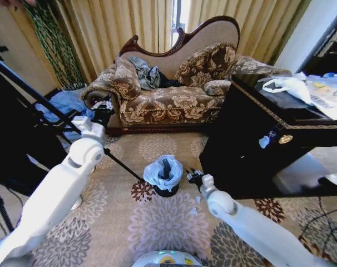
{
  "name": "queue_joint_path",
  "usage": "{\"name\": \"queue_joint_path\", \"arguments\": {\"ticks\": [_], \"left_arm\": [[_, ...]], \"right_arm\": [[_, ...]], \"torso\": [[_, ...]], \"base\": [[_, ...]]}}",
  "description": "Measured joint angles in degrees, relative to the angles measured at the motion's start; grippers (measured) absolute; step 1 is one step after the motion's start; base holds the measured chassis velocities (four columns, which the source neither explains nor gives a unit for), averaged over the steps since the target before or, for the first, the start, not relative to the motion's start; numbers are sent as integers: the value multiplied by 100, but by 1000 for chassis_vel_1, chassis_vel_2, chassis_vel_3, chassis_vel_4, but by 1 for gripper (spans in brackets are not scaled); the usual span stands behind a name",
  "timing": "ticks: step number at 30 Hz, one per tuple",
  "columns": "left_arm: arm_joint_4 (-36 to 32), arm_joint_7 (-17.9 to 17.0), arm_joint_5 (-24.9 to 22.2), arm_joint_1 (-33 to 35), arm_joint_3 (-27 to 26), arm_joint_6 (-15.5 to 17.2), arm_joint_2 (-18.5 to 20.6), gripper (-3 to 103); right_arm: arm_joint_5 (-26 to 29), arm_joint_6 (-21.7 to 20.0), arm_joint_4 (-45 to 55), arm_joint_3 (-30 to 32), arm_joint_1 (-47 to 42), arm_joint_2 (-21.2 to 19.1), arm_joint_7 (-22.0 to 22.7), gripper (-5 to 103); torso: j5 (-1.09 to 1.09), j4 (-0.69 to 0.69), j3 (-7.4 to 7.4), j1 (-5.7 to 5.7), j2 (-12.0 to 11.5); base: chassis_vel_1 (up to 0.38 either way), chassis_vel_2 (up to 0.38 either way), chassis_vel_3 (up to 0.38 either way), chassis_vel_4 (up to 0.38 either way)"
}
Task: Place a garbage bag over the trash bin.
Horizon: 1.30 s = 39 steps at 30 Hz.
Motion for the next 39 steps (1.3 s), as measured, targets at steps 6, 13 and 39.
{"name": "queue_joint_path", "arguments": {"ticks": [6,13,39], "left_arm": [[-114,46,-73,329,-306,-8,-189,0],[-72,162,-134,424,-472,-119,-435,0],[56,290,-336,587,-876,-276,-880,0]], "right_arm": [[95,-10,-818,-555,473,953,395,0],[351,-20,-1364,-944,1008,1276,609,0],[1182,-601,-3144,-1474,2180,2224,1359,0]], "torso": [[-3,4,0,0,0],[-2,2,0,0,0],[-2,2,0,0,0]], "base": [[0,0,0,0],[0,0,0,0],[0,0,0,0]]}}
